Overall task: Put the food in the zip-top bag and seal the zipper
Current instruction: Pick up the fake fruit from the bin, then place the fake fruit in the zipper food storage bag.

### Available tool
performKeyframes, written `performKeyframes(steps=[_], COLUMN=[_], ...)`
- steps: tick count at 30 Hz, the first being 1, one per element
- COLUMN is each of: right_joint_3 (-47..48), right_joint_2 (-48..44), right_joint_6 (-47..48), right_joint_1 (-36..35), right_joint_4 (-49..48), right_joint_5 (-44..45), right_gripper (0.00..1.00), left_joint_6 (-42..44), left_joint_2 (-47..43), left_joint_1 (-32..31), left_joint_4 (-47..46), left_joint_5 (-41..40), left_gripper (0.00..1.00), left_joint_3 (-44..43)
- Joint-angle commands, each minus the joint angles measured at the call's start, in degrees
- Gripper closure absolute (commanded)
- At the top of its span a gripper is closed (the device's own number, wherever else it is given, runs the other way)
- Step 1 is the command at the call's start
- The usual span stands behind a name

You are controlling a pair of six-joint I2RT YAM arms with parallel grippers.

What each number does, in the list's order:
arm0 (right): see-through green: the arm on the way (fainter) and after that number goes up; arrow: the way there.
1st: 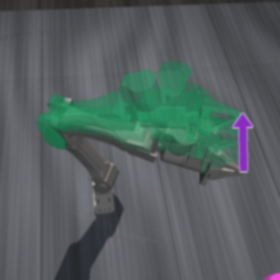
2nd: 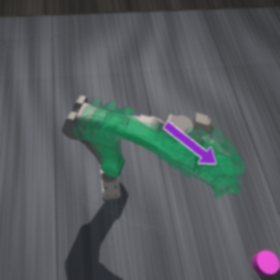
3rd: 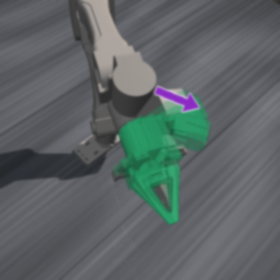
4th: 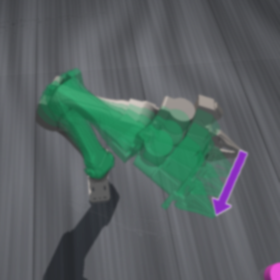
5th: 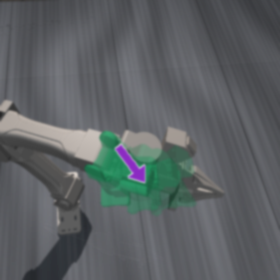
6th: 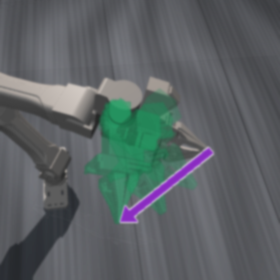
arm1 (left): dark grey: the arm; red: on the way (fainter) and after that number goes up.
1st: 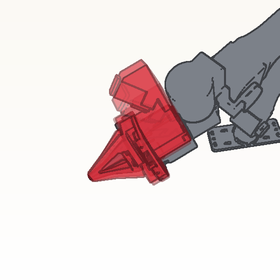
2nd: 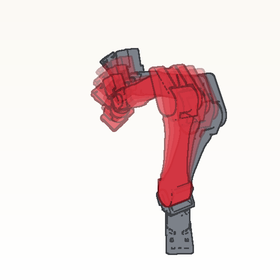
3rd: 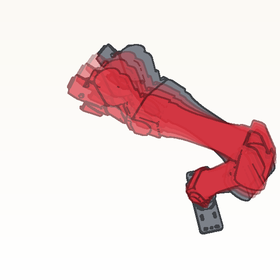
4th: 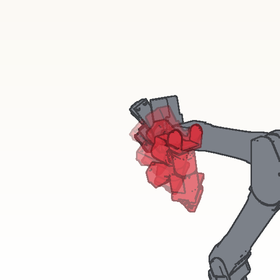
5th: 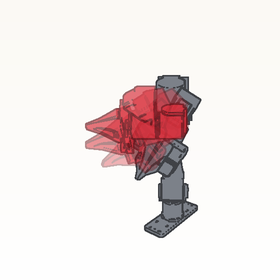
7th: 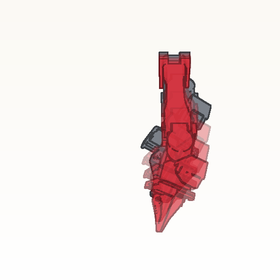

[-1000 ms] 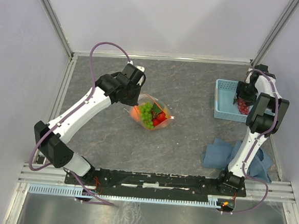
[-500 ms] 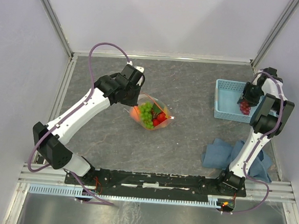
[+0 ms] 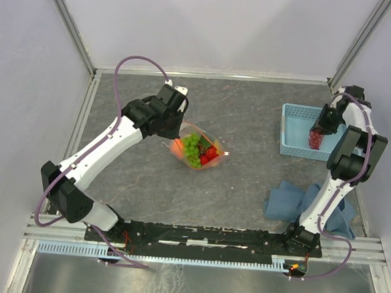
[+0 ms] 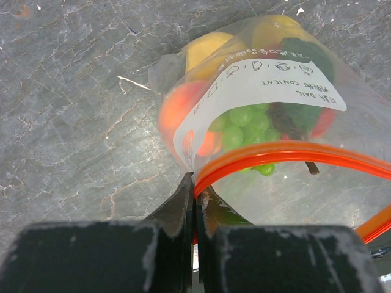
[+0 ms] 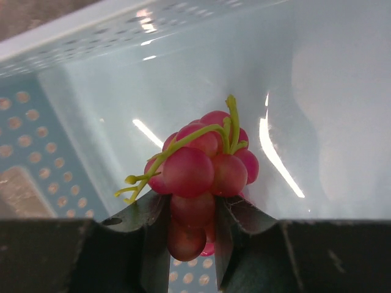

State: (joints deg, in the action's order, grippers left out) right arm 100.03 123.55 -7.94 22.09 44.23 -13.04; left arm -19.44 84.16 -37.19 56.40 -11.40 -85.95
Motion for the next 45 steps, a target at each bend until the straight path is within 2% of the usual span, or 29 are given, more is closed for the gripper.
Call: performKeyframes(steps=[1, 13, 20, 26, 33, 45], right_joint_3=[-0.8, -6.2, -8.8, -11.9, -12.9, -23.7], right_joint_2=[-8.9, -24.8, -33.9, -43.1, -47.7, -54.6], right_joint_6=[-1.5, -2.5, -4.3, -8.3, -10.2, -16.8], right_joint_1=[-1.4, -7.9, -18.0, -26.0, -35.5, -51.3], right_joint_4=[-2.9, -3.6, -4.4, -9.0, -11.8, -29.7], right_joint_5=[-1.6, -2.1, -1.8, -3.7, -5.9, -7.0], right_gripper=[0.75, 0.77, 0.78, 0.78, 0.78, 0.79], left_joint_6=[3.2, 2.9, 2.8, 2.4, 2.0, 0.4], left_joint_2=[-2.6, -2.9, -3.4, -3.2, -2.6, -1.5], left_joint_1=[0.3, 0.3, 0.2, 0.3, 0.3, 0.3], left_joint_4=[-3.0, -3.6, -3.5, -2.9, -2.4, -2.2], left_joint_5=[1.0, 1.6, 1.8, 3.0, 3.7, 6.7], left_gripper=[0.97, 0.97, 0.97, 0.97, 0.97, 0.97], left_joint_3=[-0.4, 0.7, 0.5, -0.4, -1.8, -3.2])
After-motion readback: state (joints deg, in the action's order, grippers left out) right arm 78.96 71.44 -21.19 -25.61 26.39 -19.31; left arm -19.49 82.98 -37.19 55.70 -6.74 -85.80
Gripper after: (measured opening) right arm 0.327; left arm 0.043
